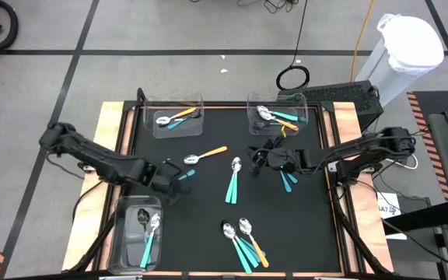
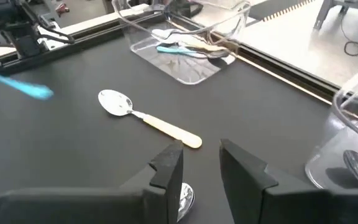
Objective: Sort silverware by color (type)
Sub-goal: Put the blue spoon into the top left transparent bin
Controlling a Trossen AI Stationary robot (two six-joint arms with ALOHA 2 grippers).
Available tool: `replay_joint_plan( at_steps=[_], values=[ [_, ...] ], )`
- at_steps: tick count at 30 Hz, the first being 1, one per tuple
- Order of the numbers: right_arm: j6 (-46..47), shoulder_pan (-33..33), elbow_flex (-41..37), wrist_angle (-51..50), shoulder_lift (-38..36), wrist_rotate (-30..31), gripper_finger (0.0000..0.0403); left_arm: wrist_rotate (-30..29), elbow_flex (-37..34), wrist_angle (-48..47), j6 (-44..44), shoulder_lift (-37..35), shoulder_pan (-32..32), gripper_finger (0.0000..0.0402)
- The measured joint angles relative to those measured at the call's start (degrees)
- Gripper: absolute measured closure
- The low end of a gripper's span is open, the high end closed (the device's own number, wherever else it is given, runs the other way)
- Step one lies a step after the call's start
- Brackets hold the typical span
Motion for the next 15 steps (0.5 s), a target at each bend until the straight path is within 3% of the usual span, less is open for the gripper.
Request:
replay_joint_plan(
  at_steps=[4,8,11,15],
  values=[
    [-2.0,-0.3,0.0,4.2,1.5,0.0,0.031,0.1,6.4,-11.4,-14.0,-1.5,-7.1,0.0401],
    [-3.8,-1.0,0.0,7.3,2.8,0.0,0.031,0.1,9.4,-15.2,-26.9,-1.6,-15.2,0.0402],
    [-5.3,-1.7,0.0,10.1,4.1,0.0,0.031,-2.9,9.7,-18.3,-31.7,-1.6,-19.1,0.0402],
    [-6.0,-2.3,0.0,11.9,4.3,-0.6,0.031,-7.4,9.7,-26.5,-32.9,-2.0,-18.5,0.0402]
  ],
)
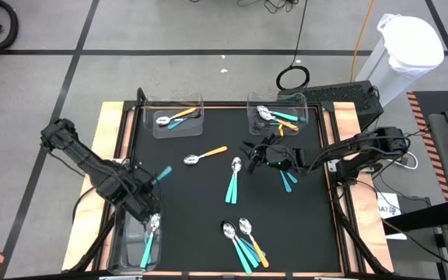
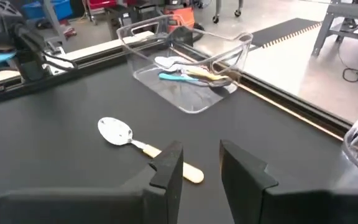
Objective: Sort silverware by color (type)
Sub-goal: Put the blue spoon into the top left transparent bin
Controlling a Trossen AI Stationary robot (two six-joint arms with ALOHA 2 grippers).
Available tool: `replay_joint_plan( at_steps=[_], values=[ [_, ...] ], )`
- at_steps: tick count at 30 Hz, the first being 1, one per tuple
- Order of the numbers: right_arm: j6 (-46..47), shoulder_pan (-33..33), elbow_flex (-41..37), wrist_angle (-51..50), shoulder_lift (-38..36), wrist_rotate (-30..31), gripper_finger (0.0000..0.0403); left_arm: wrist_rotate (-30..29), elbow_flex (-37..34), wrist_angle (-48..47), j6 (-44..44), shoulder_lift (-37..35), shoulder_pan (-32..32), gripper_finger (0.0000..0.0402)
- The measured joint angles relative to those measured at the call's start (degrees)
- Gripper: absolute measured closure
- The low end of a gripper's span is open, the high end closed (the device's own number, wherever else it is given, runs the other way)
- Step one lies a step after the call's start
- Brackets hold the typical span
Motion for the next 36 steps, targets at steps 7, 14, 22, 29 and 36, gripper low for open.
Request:
replay_joint_plan(
  at_steps=[7,14,22,29,36],
  values=[
    [-1.0,0.0,0.0,-0.8,-0.2,-1.2,0.031,-3.3,0.0,-2.4,10.3,-4.1,6.6,0.0402],
    [-1.5,-0.8,0.0,-0.4,-0.2,-1.2,0.031,-8.5,0.0,-0.7,31.3,-8.8,22.1,0.0402],
    [-1.5,-1.7,0.0,0.5,-0.2,-1.3,0.031,1.0,0.0,29.7,72.7,-7.9,53.0,0.0402],
    [1.1,-0.6,0.0,-3.3,-0.2,-2.9,0.031,12.5,0.0,41.3,87.8,-0.1,71.7,0.0402],
    [1.8,-0.6,0.0,-6.0,-0.2,-2.9,0.031,15.6,0.0,41.5,90.6,6.8,78.9,0.0402]
  ],
)
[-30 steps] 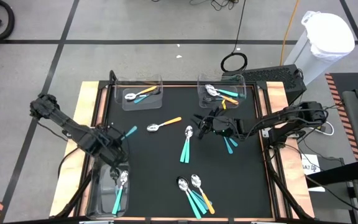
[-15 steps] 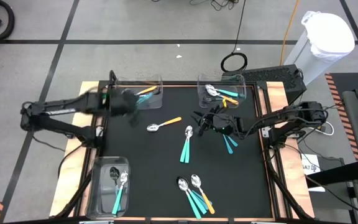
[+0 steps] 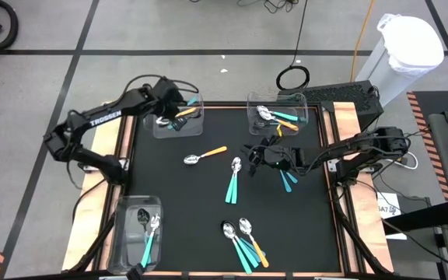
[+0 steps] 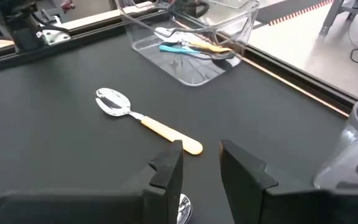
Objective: Sort silverware by color (type)
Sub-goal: Put the blue spoon into the top left transparent bin
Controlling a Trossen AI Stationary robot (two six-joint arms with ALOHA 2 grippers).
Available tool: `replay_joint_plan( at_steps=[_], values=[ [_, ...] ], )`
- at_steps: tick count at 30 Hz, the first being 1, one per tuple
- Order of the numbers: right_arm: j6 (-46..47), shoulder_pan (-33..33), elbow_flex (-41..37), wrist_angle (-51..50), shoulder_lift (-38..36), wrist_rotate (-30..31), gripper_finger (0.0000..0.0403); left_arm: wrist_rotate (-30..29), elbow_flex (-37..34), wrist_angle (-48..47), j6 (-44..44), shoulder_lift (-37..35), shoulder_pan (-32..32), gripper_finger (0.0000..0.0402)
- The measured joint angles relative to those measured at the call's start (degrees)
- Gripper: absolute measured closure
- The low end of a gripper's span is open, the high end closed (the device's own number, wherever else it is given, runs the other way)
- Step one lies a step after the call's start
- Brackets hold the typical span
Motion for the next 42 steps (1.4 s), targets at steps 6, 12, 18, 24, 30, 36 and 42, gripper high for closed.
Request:
replay_joint_plan(
  at_steps=[6,12,18,24,30,36,42],
  values=[
    [1.2,0.1,0.0,-0.6,0.0,0.0,0.031,0.5,0.0,2.0,1.1,2.0,0.3,0.0402],
    [1.8,0.4,0.0,-3.5,0.0,0.1,0.031,2.0,0.0,3.0,1.2,1.9,-0.9,0.0402],
    [1.5,0.4,0.0,-10.8,0.0,6.2,0.031,12.6,0.0,4.0,6.4,1.9,-8.4,0.0402],
    [4.0,-0.1,0.0,-15.7,0.0,7.6,0.031,13.6,0.0,4.6,6.3,1.9,-16.2,0.0402],
    [4.2,-0.2,0.1,-14.3,-0.4,7.5,0.031,7.4,0.0,5.3,3.8,1.9,-18.5,0.0402],
    [4.1,-0.1,1.4,-14.3,-0.5,7.5,0.031,3.6,0.0,4.9,3.8,1.9,-14.4,0.0402],
    [4.1,-0.1,1.7,-14.4,-0.5,7.5,0.031,3.6,0.0,3.9,4.4,1.9,-8.4,0.0402]
  ],
)
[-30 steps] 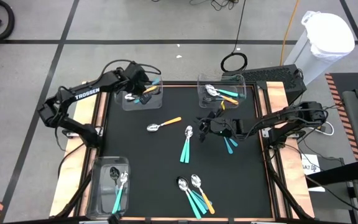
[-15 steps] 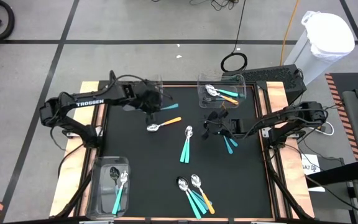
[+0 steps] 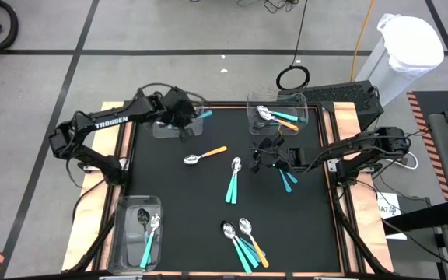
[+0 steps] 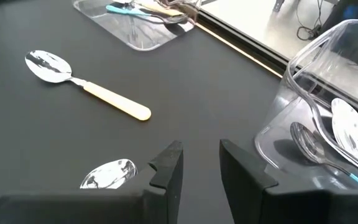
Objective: Sort silverware by color (type)
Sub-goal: Put the blue spoon into the top left transparent bin
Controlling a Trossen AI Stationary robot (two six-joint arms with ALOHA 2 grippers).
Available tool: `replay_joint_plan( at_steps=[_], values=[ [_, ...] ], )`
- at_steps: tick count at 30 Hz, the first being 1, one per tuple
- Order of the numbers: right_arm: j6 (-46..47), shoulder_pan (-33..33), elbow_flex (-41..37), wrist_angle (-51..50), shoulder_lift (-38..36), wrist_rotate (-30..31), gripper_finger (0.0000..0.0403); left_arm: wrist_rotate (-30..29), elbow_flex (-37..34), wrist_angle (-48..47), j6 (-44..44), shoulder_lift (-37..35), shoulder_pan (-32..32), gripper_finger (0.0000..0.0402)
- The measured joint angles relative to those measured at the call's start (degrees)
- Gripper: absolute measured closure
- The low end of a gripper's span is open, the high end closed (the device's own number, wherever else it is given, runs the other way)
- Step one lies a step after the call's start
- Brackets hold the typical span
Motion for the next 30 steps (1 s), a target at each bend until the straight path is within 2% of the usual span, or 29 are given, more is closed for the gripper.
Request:
replay_joint_plan(
  at_steps=[5,9,14,17,30],
  values=[
    [1.0,0.0,0.0,0.1,0.0,0.0,0.031,0.1,0.0,0.3,2.8,0.9,6.5,0.0402],
    [1.7,0.0,0.0,0.1,0.0,0.0,0.031,1.9,0.0,0.0,5.6,4.4,12.2,0.0402],
    [2.1,0.1,0.0,-0.5,0.0,0.0,0.031,2.4,0.0,-0.3,9.2,9.2,15.8,0.0402],
    [2.9,0.1,0.0,-1.2,0.0,0.0,0.031,0.8,0.0,-0.9,10.0,10.3,16.6,0.0402],
    [3.2,0.1,0.0,-1.3,0.0,0.0,0.031,0.6,0.1,-4.0,9.0,10.2,16.6,0.0399]
  ],
)
